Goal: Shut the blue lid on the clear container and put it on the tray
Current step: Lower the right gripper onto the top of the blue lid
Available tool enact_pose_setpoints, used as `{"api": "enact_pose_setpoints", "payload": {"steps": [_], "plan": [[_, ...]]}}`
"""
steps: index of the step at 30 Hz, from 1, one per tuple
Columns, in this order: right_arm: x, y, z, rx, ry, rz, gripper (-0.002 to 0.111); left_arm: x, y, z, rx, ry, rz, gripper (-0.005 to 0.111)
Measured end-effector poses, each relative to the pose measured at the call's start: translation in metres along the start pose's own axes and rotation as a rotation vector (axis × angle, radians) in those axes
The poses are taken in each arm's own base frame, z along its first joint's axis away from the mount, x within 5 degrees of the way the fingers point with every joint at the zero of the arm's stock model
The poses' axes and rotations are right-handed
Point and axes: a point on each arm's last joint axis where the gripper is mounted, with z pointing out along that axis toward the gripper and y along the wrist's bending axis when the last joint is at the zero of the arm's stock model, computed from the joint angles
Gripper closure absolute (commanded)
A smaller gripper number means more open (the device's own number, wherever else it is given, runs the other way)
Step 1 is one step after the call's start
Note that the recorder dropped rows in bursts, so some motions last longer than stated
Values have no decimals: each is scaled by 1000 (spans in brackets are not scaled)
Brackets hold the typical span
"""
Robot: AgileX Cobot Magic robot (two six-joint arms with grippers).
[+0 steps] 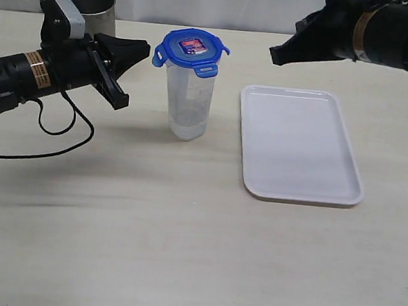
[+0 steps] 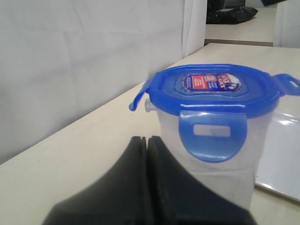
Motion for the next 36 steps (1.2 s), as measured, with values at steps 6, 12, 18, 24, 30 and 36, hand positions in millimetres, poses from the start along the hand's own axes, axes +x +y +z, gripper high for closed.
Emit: {"api": "enact_pose_setpoints", "payload": {"steps": [6,12,18,24,30,36], "plan": [[-42,23,-17,94,-13,-29,104,0,0,0,-4,-1,-2,107],[-91,54,-8,-252,233,-47,104,0,1,0,-6,0,-3,107],[-93,76,40,-376,370,-51,104,0,1,0,-6,0,-3,107],[-78,83,57,-389,437,-58,104,0,-3,0,31,-5,13,107],[-79,83,56,-390,435,-59,104,-1,-5,0,53,-15,20,107],[-76,84,61,-392,442,-65,104,-1,-7,1,61,-14,22,107]]}}
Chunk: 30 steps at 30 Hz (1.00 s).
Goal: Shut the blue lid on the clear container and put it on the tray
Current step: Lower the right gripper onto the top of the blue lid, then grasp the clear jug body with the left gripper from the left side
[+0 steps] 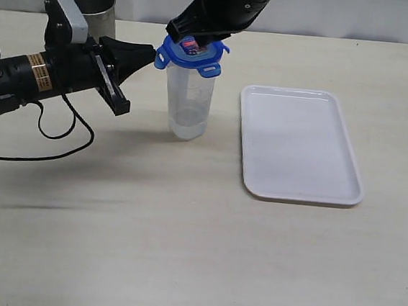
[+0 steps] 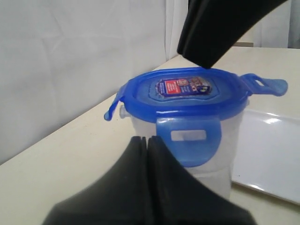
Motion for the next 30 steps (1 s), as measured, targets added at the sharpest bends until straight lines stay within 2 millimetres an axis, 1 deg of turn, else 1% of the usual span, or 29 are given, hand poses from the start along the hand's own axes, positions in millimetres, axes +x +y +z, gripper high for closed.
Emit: {"api": "enact_pose_setpoints", "payload": {"steps": [4,18,27,30], "plan": [[2,0,9,-3,17,-10,104,0,0,0,-2,0,-1,107],[1,-1,10,-1,9,-17,104,1,2,0,-25,13,-9,107],[1,-1,10,-1,8,-17,104,10,4,0,-43,100,-20,107],[1,-1,10,-1,8,-18,104,19,3,1,-40,122,-48,107]]}}
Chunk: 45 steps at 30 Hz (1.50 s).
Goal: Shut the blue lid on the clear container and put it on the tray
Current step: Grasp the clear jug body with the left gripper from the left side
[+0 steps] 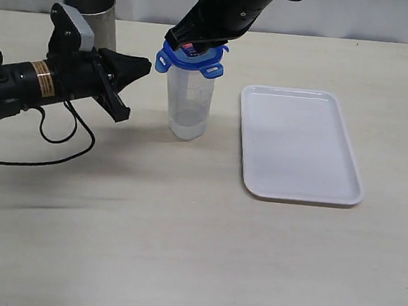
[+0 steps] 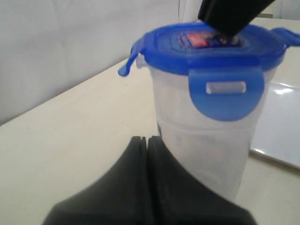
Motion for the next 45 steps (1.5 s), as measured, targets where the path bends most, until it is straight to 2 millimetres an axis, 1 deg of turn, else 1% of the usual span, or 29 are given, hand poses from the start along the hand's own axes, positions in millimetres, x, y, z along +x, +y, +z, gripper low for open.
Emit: {"api": "enact_pose_setpoints", "payload": {"steps": [5,7,10,11,13,15,16,17,18,22,25,29,33,40,45], "plan": [[0,0,0,0,0,0,104,27,-4,5,24,21,-43,105],[0,0,0,0,0,0,104,35,-7,7,39,3,-49,98],[0,0,0,0,0,0,104,40,-9,8,52,-25,-40,78],[0,0,0,0,0,0,104,39,-9,8,53,-30,-34,68],[0,0,0,0,0,0,104,38,-9,8,58,-39,-20,44],[0,0,0,0,2,0,104,38,-10,8,63,-41,-12,24],[0,0,0,0,2,0,104,38,-11,9,67,-42,-11,17],[0,0,0,0,2,0,104,37,-12,10,70,-44,-12,13],[0,0,0,0,2,0,104,37,-14,11,71,-47,-11,11],[0,0,0,0,2,0,104,33,-29,22,99,-57,4,11],[0,0,0,0,2,0,104,29,-37,30,73,-67,14,11],[0,0,0,0,2,0,104,28,-35,34,9,-68,-3,11],[0,0,0,0,2,0,104,28,-32,41,10,-84,7,11],[0,0,0,-2,6,0,104,45,-35,62,64,-78,-2,11],[1,0,0,-2,9,0,104,38,-36,73,84,-101,22,11]]}}
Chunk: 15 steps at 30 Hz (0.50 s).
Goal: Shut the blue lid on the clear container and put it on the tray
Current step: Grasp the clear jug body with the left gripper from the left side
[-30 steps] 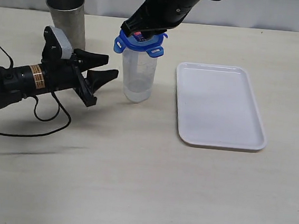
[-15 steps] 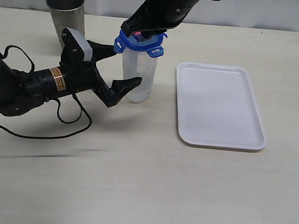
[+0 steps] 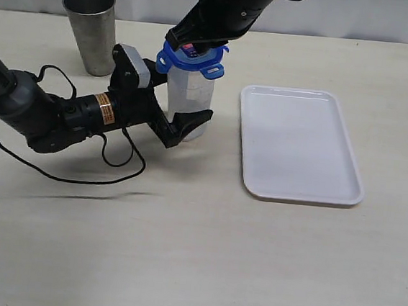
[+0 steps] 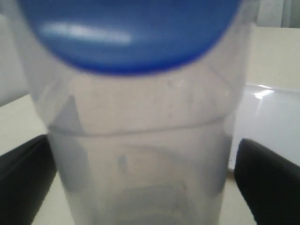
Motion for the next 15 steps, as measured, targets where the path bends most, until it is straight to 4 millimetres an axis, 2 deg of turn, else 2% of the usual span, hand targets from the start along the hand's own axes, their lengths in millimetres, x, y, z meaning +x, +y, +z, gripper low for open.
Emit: {"api": "enact_pose_setpoints", "payload": {"steps": [8,15], "plan": [[0,0,0,-1,2,0,104,11,0,7,-3,29,-10,11],[0,0,0,-1,2,2,104,10,0,7,0,13,-11,11]]}}
